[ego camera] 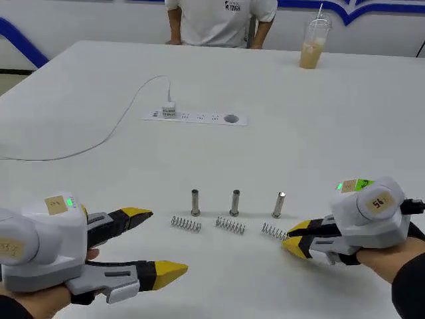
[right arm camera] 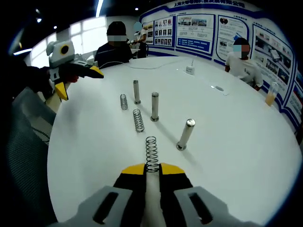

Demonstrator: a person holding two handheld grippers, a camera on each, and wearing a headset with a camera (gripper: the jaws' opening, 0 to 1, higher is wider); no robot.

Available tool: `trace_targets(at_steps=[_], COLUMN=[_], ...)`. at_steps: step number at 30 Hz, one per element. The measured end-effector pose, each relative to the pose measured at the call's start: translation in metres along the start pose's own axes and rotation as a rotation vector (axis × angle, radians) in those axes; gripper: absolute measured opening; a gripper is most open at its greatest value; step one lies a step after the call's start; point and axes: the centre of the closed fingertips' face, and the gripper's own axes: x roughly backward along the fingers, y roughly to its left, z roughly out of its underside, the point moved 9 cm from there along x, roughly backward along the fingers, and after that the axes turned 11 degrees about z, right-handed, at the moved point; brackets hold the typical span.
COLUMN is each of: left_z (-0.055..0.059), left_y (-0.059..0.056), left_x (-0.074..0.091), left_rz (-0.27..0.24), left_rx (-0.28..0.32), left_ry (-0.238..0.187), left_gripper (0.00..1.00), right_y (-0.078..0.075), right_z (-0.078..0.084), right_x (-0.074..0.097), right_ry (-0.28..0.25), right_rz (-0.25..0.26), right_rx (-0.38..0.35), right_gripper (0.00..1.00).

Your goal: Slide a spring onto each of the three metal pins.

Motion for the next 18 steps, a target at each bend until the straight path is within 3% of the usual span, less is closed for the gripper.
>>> trace_targets(at_steps=[4,10,18], left_z=[-0.001,-0.005,-0.003], left_y=[-0.003,-0.004,-0.004], left_x=[-0.011,-0.029,-0.044], left_rz=[0.049,0.111,0.167], left_rx=[-0.028,-0.073,-0.128], left_ry=[0.023,0.045,0.089], left_gripper=[0.62,0.57,0.5], right_y=[0.004,0.016,0.033], right_z=[-0.006,-0.017,-0.033], right_x=[0.007,0.013,0.014], right_ry=[0.003,0.019,0.032], right_rz=[-0.022,-0.098,-0.183], right_rx=[0.014,0.05,0.104], right_gripper=[0.11,0.11,0.11])
